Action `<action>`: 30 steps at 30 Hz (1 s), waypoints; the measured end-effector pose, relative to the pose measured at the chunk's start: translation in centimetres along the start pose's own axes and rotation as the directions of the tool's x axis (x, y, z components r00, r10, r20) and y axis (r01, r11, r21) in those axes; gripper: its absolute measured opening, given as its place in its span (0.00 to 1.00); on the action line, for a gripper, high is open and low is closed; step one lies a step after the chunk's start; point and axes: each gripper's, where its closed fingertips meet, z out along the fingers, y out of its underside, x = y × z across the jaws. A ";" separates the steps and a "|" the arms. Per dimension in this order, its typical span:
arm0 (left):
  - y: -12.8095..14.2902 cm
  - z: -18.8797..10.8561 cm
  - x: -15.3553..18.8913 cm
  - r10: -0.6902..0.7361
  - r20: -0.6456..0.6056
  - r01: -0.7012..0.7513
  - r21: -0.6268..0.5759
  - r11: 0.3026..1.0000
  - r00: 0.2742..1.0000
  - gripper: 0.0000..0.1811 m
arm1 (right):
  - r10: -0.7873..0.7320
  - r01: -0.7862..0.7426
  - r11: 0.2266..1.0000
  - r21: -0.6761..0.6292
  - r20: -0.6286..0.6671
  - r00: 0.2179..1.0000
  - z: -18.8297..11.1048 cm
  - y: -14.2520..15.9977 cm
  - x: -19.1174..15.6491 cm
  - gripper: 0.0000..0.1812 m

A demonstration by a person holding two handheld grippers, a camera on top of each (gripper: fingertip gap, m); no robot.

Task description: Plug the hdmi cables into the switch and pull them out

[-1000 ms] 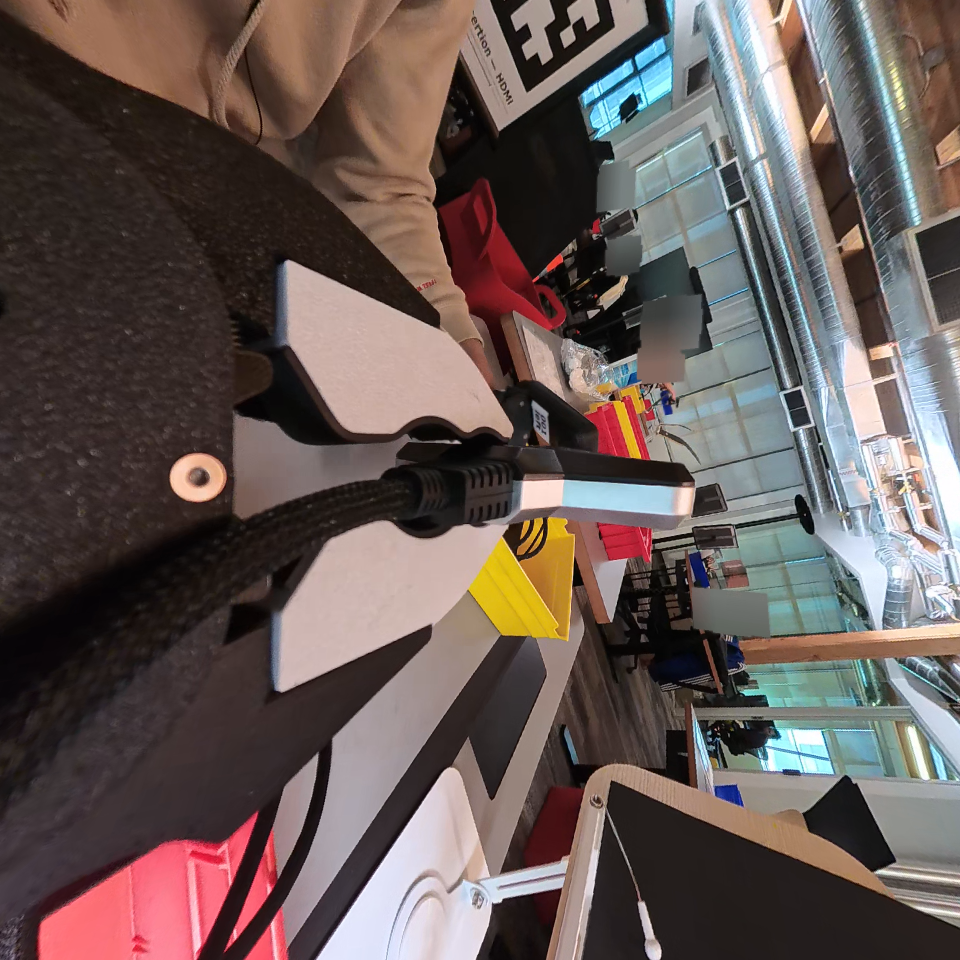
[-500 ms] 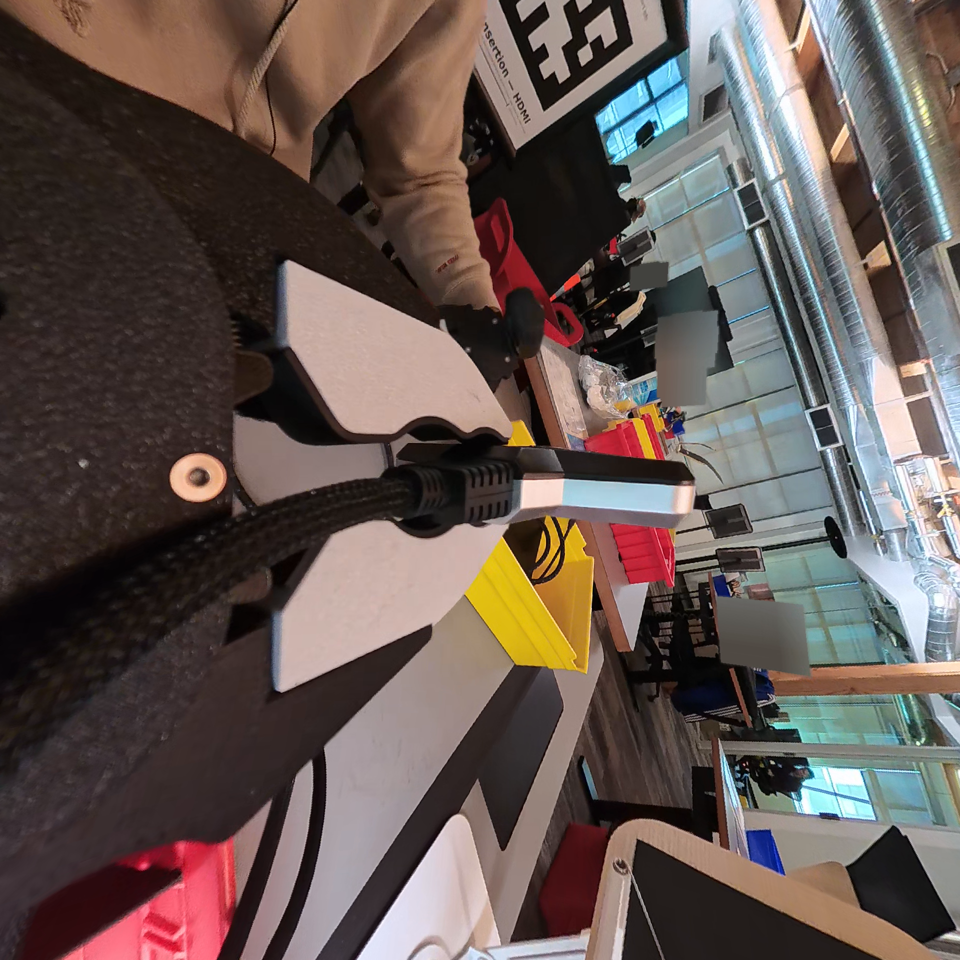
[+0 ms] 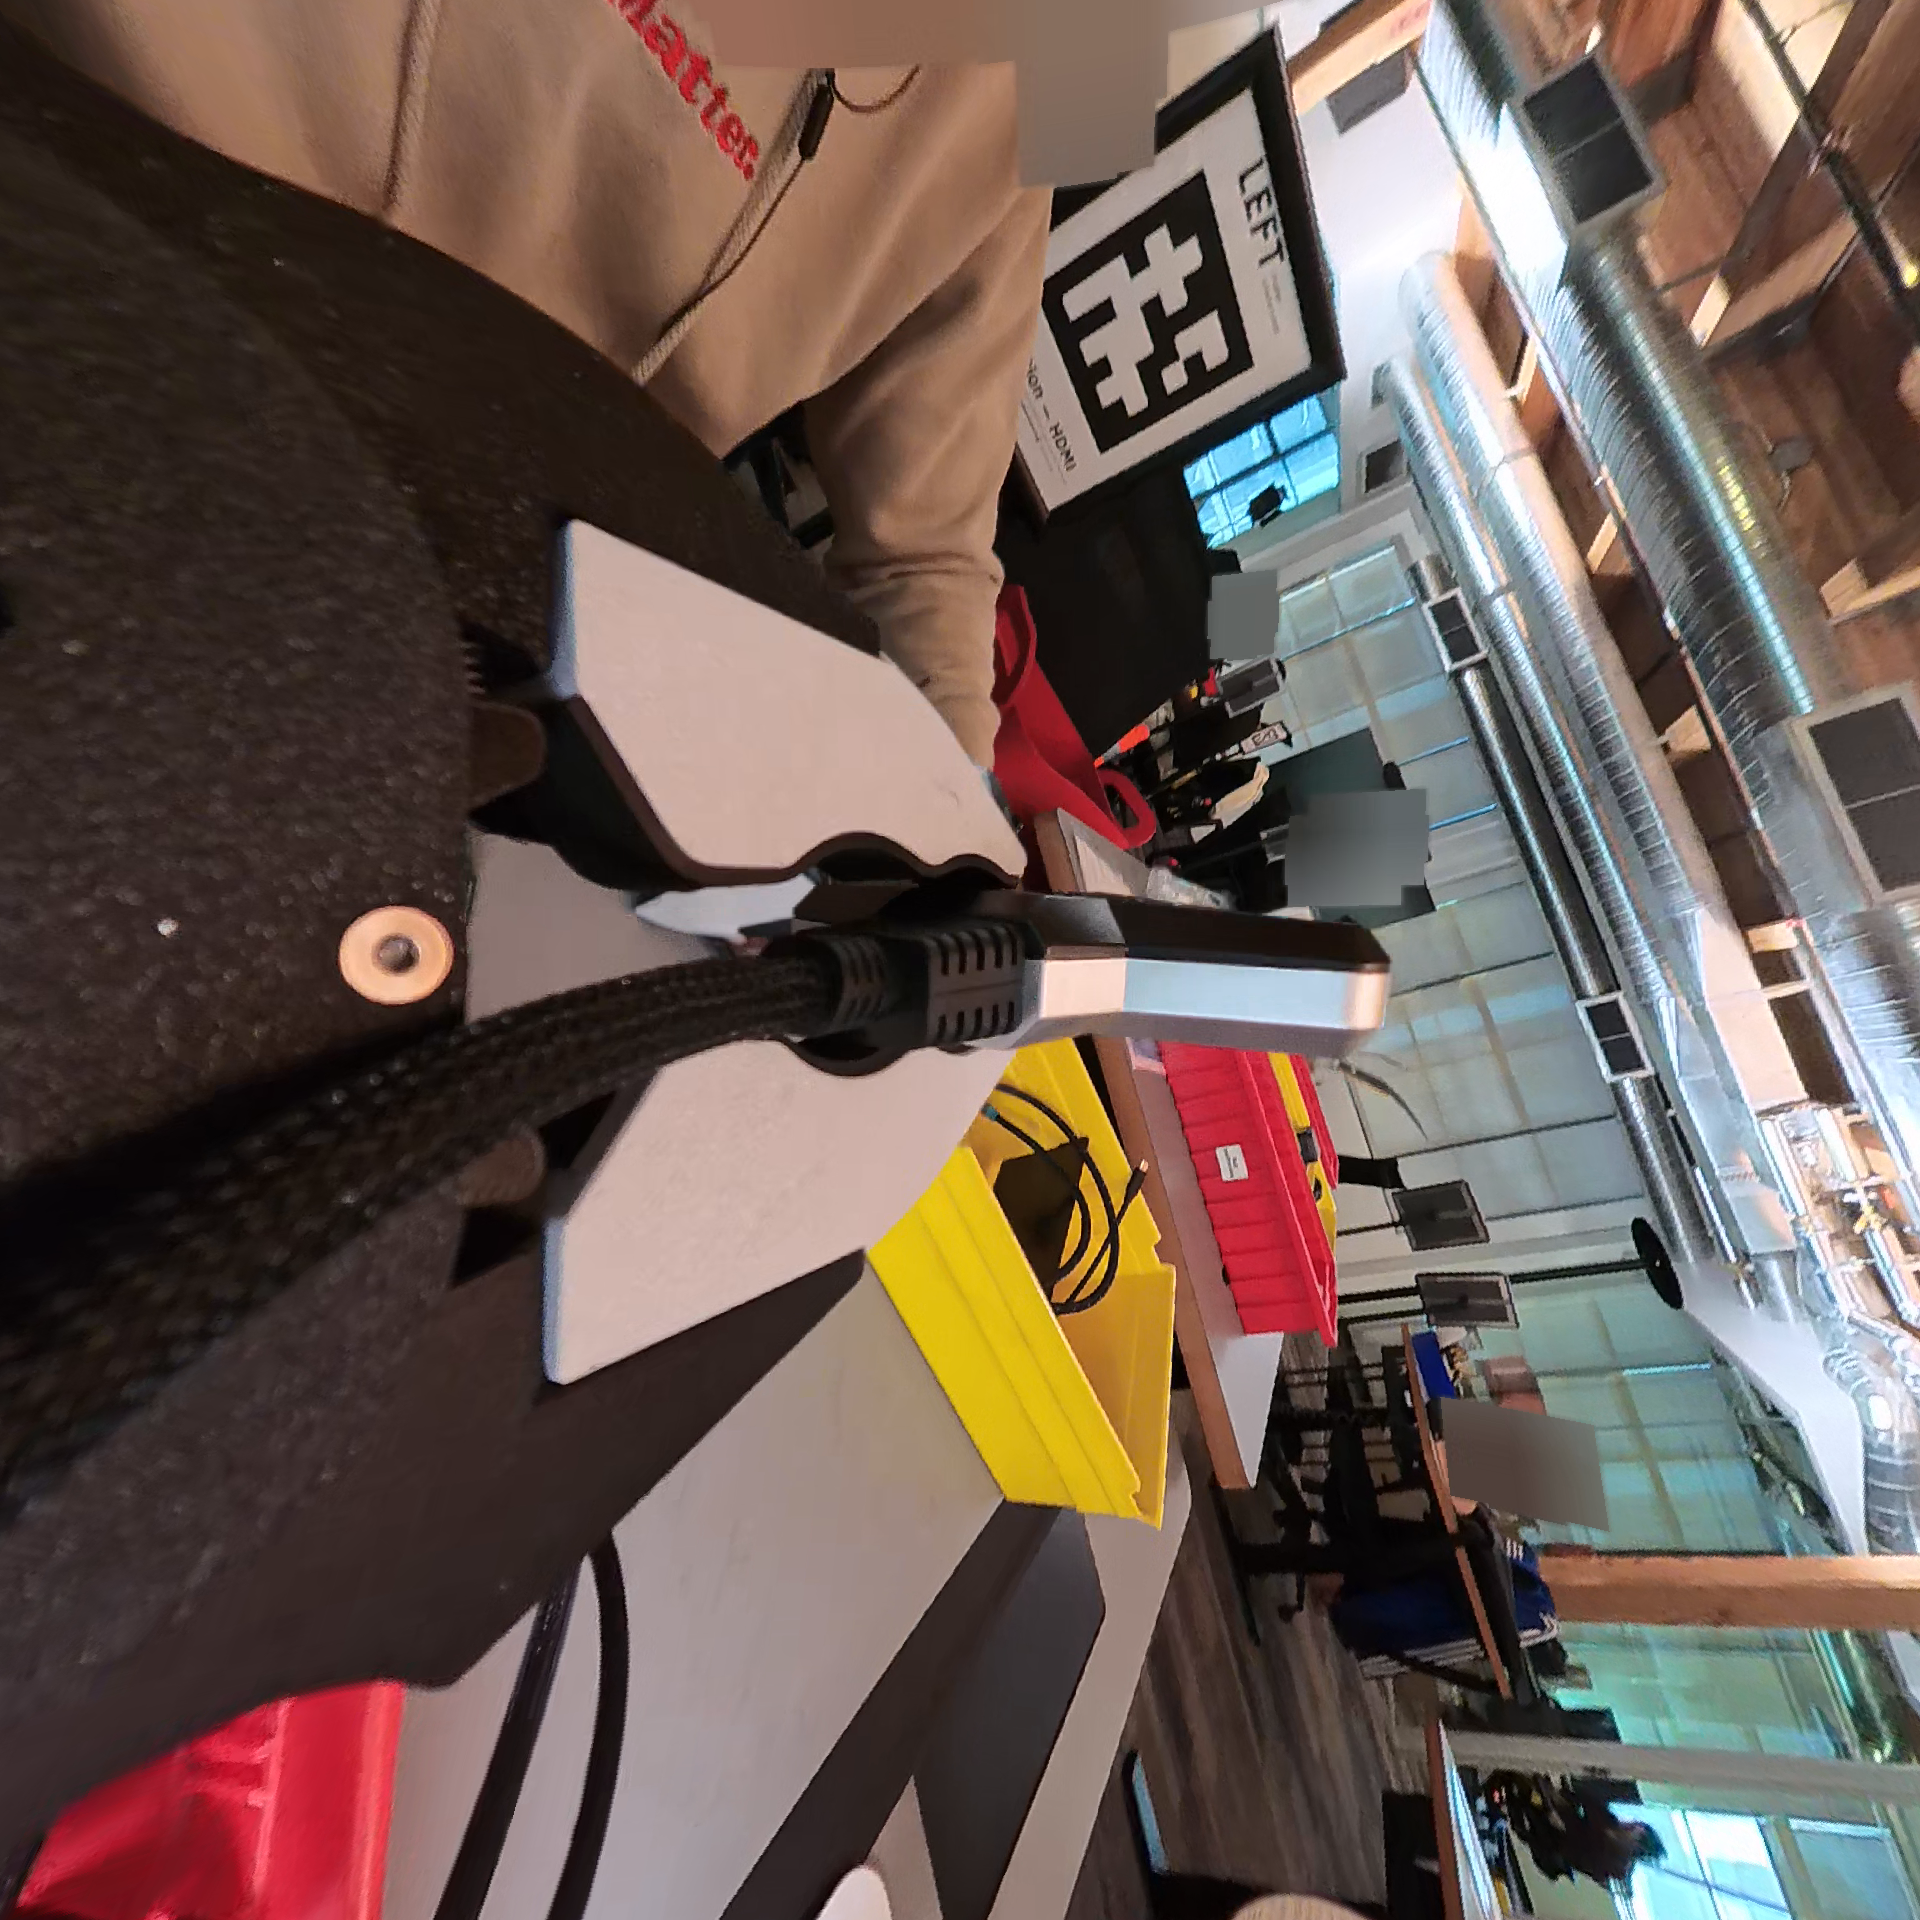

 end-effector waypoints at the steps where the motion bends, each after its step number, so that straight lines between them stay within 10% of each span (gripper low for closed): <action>1: -0.7 0.0 -0.4 -0.019 0.018 0.019 0.036 0.999 1.000 0.10 | 0.006 -0.007 1.000 0.005 0.020 1.000 -0.3 0.0 -0.2 0.12; 12: -11.2 -9.8 -6.4 -0.312 -0.014 0.255 0.608 0.752 0.950 0.07 | 0.018 -0.007 0.994 -0.109 0.102 0.995 -0.1 2.6 -0.9 0.12; 20: -16.0 -12.1 -9.4 -0.316 -0.003 0.252 0.612 0.750 0.949 0.07 | 0.010 0.000 0.980 -0.197 0.045 0.999 0.9 4.4 0.1 0.12; 30: -15.6 -11.5 -9.9 -0.279 0.107 0.177 0.549 0.817 0.954 0.07 | 0.034 -0.032 0.983 -0.179 0.009 0.999 0.8 4.6 1.3 0.12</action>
